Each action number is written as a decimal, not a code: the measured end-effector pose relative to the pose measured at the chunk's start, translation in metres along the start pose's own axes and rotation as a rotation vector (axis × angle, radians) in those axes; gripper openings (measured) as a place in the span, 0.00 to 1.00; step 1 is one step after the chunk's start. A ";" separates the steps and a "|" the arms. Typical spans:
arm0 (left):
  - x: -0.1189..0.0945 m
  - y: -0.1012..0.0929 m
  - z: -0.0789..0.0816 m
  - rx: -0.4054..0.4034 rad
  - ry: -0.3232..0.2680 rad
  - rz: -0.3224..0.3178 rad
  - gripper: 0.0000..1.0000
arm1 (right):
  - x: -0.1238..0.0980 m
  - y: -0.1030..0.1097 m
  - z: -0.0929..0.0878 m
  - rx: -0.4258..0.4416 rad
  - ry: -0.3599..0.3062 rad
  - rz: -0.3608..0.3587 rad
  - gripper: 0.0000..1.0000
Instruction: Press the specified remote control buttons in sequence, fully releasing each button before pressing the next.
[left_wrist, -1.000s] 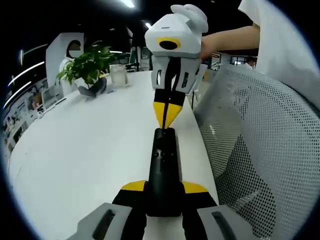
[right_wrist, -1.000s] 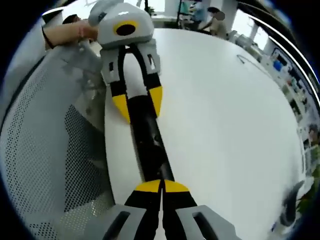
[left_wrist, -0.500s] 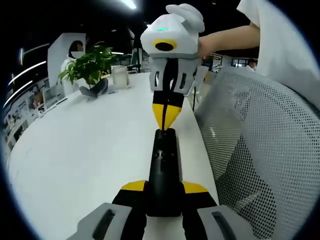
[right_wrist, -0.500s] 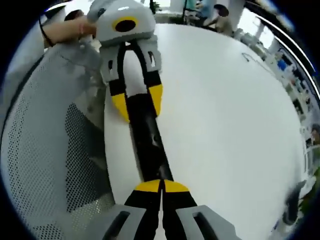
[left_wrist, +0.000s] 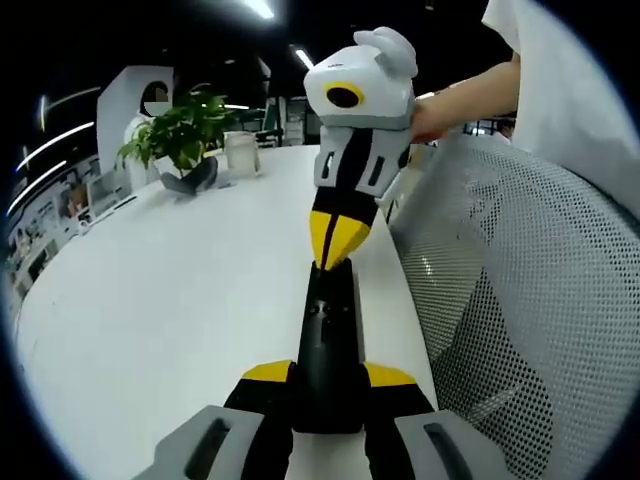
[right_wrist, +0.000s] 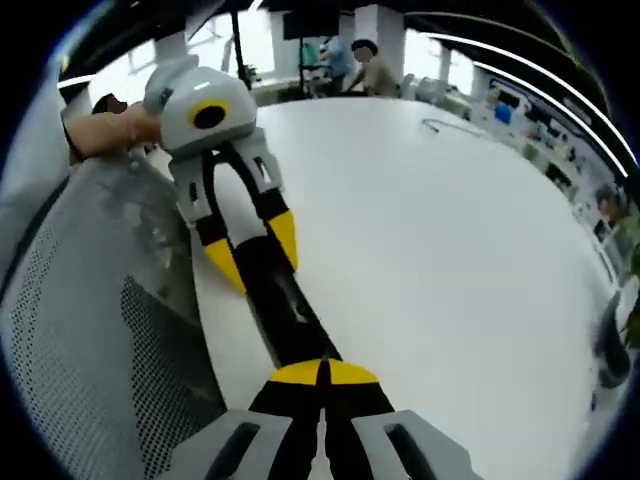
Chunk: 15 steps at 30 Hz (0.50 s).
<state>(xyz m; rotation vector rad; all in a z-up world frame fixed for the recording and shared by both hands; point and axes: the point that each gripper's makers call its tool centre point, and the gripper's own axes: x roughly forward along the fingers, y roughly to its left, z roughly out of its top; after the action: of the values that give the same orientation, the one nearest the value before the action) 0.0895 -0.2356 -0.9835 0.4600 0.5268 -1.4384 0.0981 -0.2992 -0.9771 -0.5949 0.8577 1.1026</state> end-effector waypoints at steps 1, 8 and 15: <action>0.000 0.000 0.000 0.000 0.000 0.000 0.25 | 0.000 0.000 0.000 -0.017 0.011 0.004 0.00; 0.000 0.000 0.000 0.003 0.002 -0.001 0.25 | -0.006 0.007 0.005 -0.068 0.041 0.063 0.00; 0.000 0.000 0.000 0.003 0.003 -0.001 0.25 | -0.006 0.003 -0.009 -0.148 0.141 0.055 0.00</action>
<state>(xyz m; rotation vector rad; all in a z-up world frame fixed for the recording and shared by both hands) 0.0893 -0.2353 -0.9832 0.4644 0.5272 -1.4398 0.0916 -0.3088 -0.9768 -0.7838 0.9237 1.1914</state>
